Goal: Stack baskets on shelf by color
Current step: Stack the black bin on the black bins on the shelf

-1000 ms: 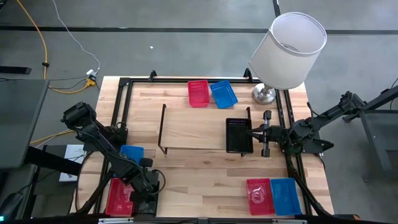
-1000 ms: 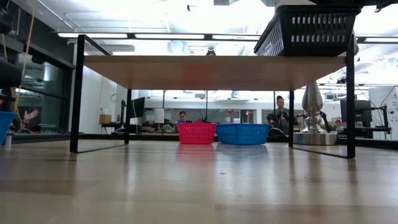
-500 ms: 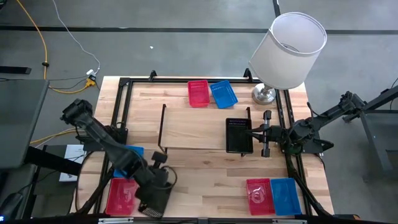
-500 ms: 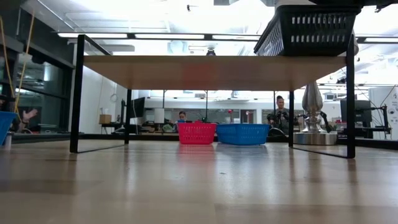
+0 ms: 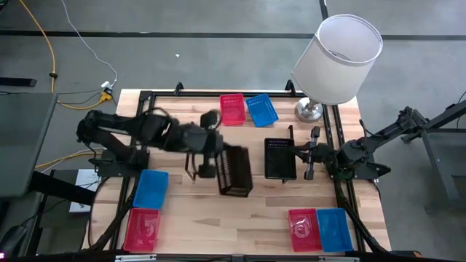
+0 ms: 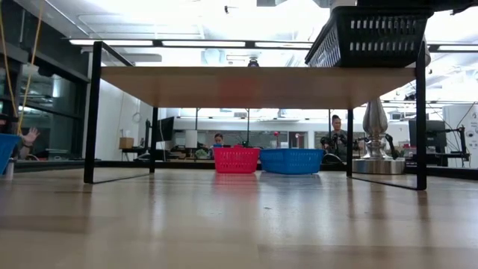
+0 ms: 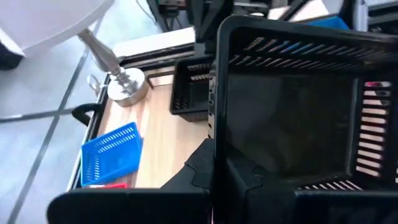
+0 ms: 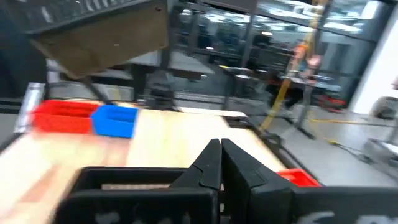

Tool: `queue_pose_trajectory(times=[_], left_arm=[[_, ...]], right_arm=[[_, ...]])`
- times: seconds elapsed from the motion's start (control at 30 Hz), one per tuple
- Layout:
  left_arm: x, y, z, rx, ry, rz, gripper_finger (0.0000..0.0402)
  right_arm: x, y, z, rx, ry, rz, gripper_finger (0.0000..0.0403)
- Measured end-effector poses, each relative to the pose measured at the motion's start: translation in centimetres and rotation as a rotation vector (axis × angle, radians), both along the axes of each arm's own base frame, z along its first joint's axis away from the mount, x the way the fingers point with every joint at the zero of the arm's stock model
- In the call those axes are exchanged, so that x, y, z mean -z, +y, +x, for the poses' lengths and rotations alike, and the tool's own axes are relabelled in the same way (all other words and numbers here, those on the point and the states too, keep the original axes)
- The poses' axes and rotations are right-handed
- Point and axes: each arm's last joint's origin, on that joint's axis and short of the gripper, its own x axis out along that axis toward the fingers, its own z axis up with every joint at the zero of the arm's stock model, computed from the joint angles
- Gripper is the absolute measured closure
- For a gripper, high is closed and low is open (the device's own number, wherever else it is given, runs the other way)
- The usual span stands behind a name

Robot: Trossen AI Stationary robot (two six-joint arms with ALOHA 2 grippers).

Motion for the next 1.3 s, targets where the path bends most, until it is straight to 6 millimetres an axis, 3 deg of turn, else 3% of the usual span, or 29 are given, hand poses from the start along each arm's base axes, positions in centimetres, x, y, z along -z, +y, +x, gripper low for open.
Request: queue_pose_trajectory(times=[0.17, 0.33, 0.67, 0.93, 1.3], left_arm=[[0.0, 1.4, 0.3, 0.013, -0.011, -0.05, 0.0401], [0.1, 0.8, 1.0, 0.082, -0.037, -0.065, 0.0401], [0.0, 0.5, 1.0, 0.038, -0.046, -0.024, 0.0401], [0.0, 0.5, 1.0, 0.029, -0.046, -0.027, 0.0402], [0.0, 0.5, 1.0, 0.025, -0.047, -0.033, 0.0401]], right_arm=[[-1.7, 0.5, -0.5, -0.051, -0.013, -0.03, 0.0403], [-3.5, 1.7, -0.7, -0.275, 0.079, -0.004, 0.0403], [-3.0, 6.7, 1.9, -0.392, 0.436, 0.036, 0.0403], [-3.2, 9.6, 3.9, -0.211, 0.647, -0.006, 0.0403], [-2.3, 10.3, 5.4, -0.042, 0.758, -0.012, 0.0403]])
